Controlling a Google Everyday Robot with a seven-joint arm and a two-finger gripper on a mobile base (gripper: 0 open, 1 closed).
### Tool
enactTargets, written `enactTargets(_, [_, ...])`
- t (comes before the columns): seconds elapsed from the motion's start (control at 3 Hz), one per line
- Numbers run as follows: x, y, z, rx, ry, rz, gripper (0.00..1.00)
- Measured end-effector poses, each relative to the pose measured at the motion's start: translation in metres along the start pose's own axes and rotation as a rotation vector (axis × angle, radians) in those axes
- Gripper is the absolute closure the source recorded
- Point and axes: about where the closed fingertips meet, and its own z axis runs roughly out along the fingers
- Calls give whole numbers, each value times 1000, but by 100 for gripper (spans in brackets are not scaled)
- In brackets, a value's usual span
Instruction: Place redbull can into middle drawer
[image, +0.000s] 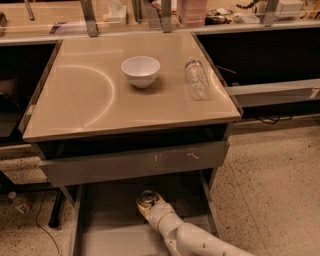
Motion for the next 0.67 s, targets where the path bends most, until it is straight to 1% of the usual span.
enactTargets(0.67, [9,2,-9,28,-13,23,100])
